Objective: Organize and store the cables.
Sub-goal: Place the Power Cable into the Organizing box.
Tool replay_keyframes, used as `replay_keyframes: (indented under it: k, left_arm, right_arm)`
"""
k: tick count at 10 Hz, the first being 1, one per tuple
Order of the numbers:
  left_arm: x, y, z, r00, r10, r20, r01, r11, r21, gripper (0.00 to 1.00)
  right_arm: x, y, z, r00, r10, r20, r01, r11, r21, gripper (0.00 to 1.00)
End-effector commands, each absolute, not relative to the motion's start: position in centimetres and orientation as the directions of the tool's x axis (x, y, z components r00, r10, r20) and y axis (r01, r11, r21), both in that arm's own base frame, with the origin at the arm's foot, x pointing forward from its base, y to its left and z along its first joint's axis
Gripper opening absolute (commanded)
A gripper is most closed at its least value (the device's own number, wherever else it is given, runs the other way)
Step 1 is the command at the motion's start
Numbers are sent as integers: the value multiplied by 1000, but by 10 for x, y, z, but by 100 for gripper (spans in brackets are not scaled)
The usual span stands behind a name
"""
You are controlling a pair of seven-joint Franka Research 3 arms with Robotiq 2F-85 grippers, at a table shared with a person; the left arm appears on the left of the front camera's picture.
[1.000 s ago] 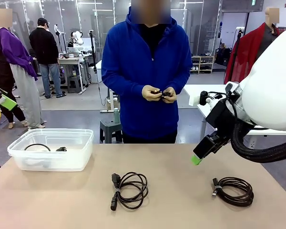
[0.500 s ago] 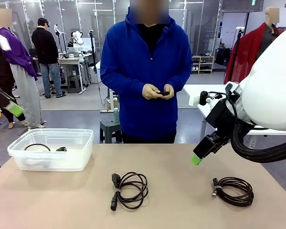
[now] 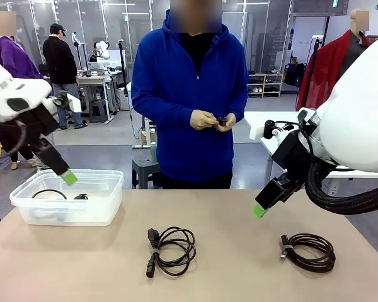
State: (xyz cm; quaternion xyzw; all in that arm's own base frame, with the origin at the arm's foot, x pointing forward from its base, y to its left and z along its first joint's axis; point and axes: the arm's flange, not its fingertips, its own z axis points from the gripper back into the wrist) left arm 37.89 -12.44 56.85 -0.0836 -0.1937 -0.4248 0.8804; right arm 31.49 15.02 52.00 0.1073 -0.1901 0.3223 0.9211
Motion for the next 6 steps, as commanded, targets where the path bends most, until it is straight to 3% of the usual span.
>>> replay_keyframes:
  k: [1,2,6]
  left_arm:
    - [386,-142,547,583,-690,429,758,651,17,100]
    - [387,-160,531,556,-689,466,776,631,8,100]
    - [370,-192,484,633,-644,429,707,707,19,100]
  right_arm:
    - [317,150,519,723,549,420,-630,773,76,100]
    - [317,150,519,723,549,420,-630,773,76,100]
    - [317,150,519,723,549,420,-630,773,76,100]
